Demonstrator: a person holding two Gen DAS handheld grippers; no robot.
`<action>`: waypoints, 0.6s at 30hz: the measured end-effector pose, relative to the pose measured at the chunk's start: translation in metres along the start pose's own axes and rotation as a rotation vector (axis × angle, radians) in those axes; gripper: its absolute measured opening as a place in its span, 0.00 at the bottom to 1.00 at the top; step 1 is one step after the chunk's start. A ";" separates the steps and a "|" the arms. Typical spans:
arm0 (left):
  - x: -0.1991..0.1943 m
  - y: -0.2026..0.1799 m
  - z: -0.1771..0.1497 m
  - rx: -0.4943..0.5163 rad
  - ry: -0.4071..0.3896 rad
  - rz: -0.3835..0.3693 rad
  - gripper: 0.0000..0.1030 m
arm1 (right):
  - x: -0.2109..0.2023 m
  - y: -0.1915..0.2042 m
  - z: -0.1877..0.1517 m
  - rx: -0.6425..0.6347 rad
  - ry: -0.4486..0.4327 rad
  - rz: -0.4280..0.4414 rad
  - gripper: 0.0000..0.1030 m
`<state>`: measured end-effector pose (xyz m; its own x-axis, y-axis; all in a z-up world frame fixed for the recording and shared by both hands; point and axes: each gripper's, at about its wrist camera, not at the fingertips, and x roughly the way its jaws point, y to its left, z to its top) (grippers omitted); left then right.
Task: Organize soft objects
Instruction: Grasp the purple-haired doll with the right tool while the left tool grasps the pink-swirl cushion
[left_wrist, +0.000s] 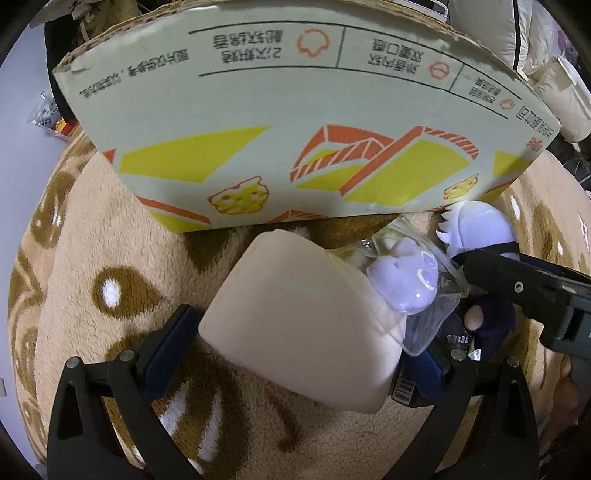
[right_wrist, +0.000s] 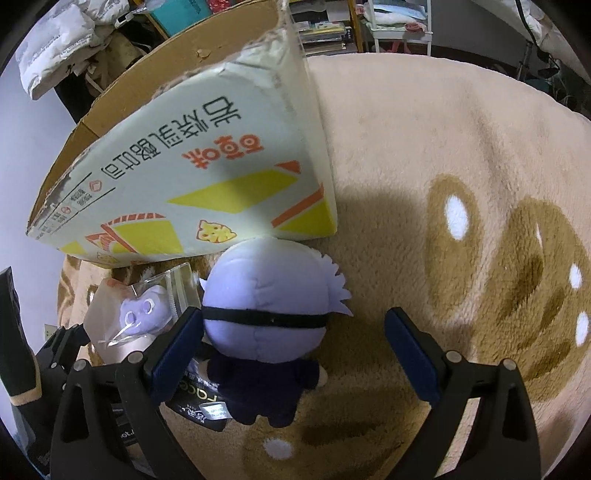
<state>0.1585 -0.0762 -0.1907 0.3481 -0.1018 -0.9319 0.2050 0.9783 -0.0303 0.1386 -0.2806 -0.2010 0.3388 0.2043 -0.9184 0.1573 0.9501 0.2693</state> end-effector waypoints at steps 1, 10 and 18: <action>0.000 0.001 0.000 -0.003 0.000 -0.004 0.98 | -0.001 0.001 0.000 -0.001 -0.003 0.006 0.95; 0.002 0.015 -0.006 -0.010 -0.004 -0.011 0.98 | 0.001 0.013 -0.003 -0.029 0.010 0.059 0.72; 0.005 0.011 -0.009 0.012 -0.006 0.013 0.97 | 0.003 0.026 -0.008 -0.046 0.012 0.066 0.67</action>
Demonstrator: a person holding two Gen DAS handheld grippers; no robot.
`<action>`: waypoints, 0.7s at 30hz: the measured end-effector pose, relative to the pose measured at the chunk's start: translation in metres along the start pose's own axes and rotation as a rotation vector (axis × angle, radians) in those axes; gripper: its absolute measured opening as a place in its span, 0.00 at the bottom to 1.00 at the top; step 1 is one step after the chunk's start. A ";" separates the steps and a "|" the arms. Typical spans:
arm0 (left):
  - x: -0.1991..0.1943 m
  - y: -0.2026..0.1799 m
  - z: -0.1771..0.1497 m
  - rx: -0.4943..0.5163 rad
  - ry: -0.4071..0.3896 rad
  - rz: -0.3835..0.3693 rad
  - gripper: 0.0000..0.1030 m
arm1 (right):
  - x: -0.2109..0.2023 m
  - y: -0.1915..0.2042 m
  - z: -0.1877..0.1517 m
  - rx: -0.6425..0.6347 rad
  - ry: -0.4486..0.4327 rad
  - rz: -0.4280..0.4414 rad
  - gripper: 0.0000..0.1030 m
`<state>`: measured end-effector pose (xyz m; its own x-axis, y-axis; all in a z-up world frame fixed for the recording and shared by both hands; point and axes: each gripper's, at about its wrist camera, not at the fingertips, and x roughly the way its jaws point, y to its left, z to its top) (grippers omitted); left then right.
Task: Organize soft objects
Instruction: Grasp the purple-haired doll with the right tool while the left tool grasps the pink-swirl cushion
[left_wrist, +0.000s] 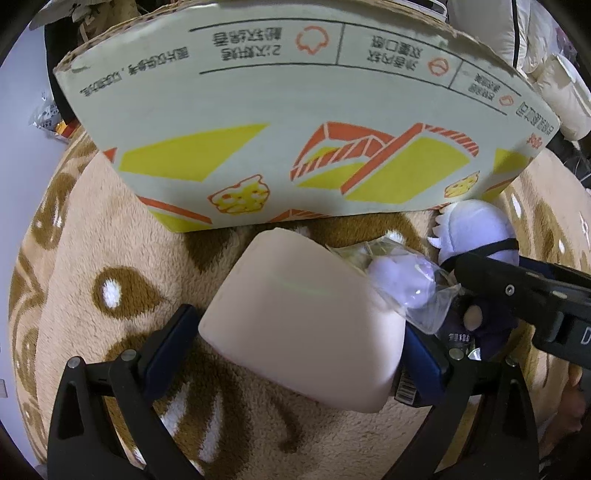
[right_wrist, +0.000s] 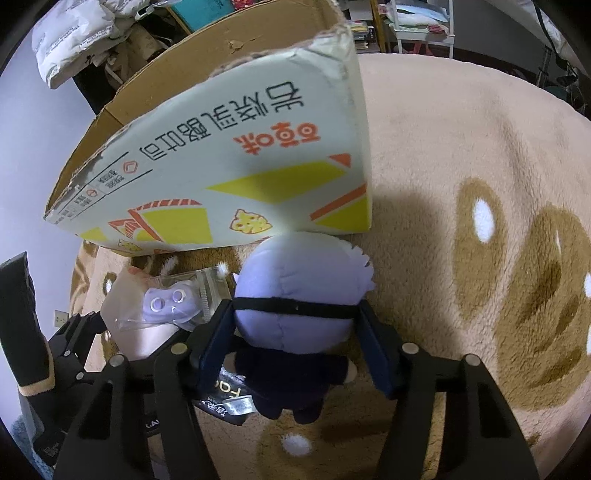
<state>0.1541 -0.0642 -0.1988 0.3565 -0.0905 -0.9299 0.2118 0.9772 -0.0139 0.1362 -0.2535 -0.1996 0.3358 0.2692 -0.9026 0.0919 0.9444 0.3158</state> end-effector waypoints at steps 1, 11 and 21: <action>0.000 -0.003 -0.001 0.002 -0.001 0.003 0.96 | 0.001 0.000 0.000 0.000 0.001 0.000 0.67; -0.003 -0.019 -0.005 0.013 -0.009 0.003 0.90 | 0.002 -0.006 0.003 -0.004 0.003 -0.002 0.66; -0.011 -0.015 -0.001 -0.028 -0.007 -0.058 0.74 | 0.001 -0.003 0.000 -0.011 -0.001 -0.007 0.65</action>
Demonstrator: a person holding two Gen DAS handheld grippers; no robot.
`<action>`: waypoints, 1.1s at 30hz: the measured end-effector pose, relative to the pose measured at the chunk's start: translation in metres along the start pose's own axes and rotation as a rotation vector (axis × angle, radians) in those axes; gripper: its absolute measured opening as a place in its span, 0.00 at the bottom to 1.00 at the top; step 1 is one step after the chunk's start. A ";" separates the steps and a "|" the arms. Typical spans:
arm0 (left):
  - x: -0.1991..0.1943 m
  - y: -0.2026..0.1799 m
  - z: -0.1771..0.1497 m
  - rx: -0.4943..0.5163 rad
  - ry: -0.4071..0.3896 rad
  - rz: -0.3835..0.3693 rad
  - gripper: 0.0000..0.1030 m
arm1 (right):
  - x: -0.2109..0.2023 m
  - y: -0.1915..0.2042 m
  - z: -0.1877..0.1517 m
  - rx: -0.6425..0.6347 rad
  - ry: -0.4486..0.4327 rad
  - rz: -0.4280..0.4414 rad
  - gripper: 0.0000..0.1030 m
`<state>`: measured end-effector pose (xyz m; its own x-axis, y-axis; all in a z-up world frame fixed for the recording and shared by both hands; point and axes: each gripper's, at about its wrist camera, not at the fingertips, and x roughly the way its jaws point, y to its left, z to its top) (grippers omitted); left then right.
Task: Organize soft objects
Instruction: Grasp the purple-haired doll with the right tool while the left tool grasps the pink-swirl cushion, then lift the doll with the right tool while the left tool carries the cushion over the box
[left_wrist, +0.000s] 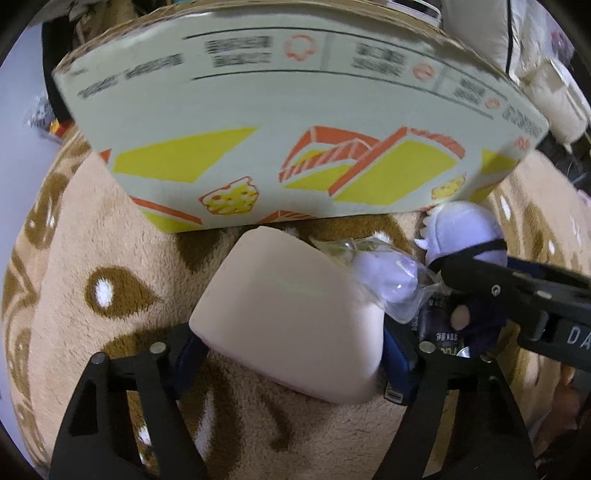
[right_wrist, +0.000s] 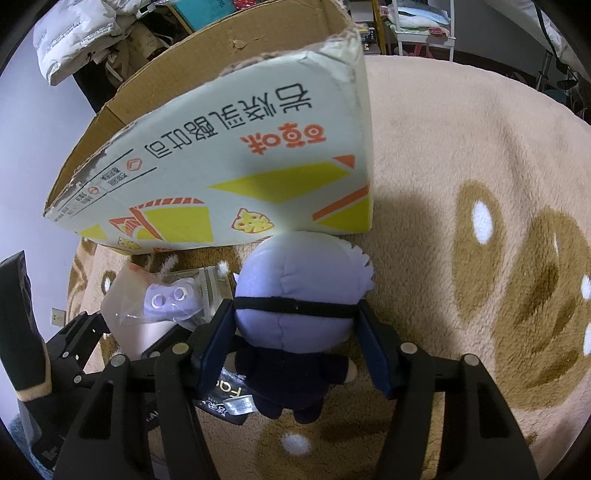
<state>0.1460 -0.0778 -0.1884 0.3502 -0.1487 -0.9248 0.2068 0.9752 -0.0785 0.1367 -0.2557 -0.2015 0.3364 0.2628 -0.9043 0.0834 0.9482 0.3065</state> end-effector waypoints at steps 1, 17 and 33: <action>-0.001 0.003 0.001 -0.020 0.001 -0.011 0.73 | 0.000 0.000 0.000 0.000 0.000 0.001 0.65; -0.024 0.014 -0.003 -0.098 -0.021 0.015 0.69 | -0.010 -0.001 -0.001 -0.013 -0.036 -0.043 0.65; -0.103 0.016 -0.033 -0.053 -0.229 0.069 0.69 | -0.080 0.001 -0.015 -0.021 -0.240 0.004 0.63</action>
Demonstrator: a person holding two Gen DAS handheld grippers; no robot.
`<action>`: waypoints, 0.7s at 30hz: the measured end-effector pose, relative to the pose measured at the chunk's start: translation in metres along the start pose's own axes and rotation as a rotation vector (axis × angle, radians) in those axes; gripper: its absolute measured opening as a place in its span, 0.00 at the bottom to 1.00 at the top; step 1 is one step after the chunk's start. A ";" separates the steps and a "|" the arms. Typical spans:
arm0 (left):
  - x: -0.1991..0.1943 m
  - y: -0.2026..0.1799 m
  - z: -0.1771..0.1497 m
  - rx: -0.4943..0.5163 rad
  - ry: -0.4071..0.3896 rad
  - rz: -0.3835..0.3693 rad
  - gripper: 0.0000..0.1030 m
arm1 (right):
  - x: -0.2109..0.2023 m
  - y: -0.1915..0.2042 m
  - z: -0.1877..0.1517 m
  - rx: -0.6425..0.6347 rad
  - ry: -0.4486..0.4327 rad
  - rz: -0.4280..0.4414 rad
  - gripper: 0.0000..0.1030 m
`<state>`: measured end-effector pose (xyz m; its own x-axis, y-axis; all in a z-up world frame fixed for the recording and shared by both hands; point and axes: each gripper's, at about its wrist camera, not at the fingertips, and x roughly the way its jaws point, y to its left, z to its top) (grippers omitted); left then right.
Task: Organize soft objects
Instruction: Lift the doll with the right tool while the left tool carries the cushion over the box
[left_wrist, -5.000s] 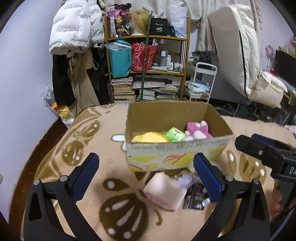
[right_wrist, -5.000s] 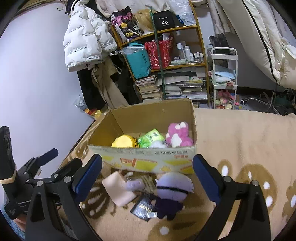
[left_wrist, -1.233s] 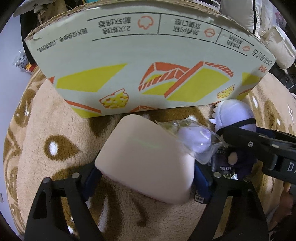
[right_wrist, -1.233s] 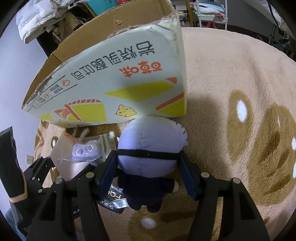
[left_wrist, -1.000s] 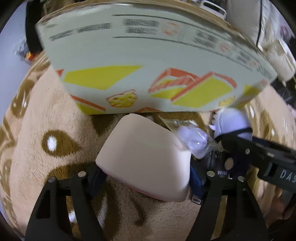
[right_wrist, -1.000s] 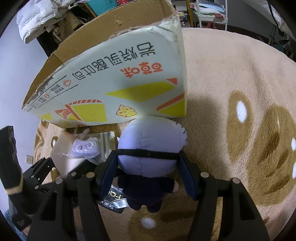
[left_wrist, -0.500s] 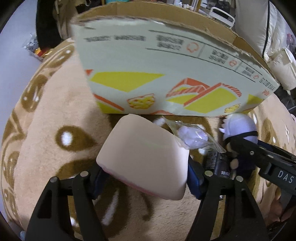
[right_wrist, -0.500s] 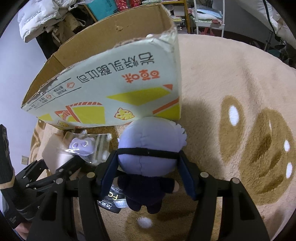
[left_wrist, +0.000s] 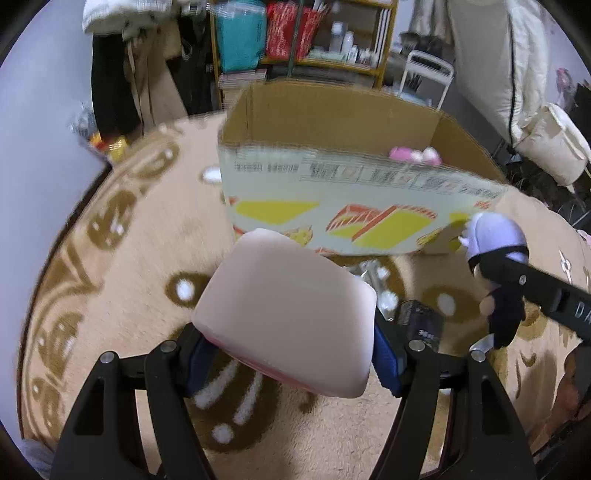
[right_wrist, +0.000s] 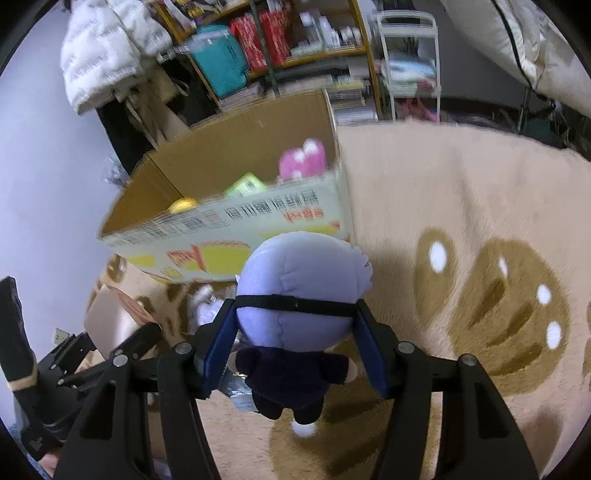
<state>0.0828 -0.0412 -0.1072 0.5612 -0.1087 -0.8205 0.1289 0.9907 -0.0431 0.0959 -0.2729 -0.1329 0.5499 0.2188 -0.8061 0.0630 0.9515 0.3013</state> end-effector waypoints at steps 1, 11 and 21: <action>-0.009 -0.002 -0.001 0.004 -0.025 0.003 0.69 | -0.008 0.003 0.001 -0.011 -0.029 0.003 0.63; -0.080 -0.010 0.034 0.060 -0.315 0.016 0.69 | -0.072 0.033 0.033 -0.113 -0.227 0.081 0.63; -0.077 -0.014 0.100 0.099 -0.397 -0.001 0.69 | -0.069 0.064 0.086 -0.220 -0.283 0.088 0.63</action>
<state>0.1199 -0.0546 0.0131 0.8306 -0.1518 -0.5358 0.1967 0.9801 0.0272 0.1336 -0.2454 -0.0147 0.7558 0.2630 -0.5997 -0.1587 0.9621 0.2219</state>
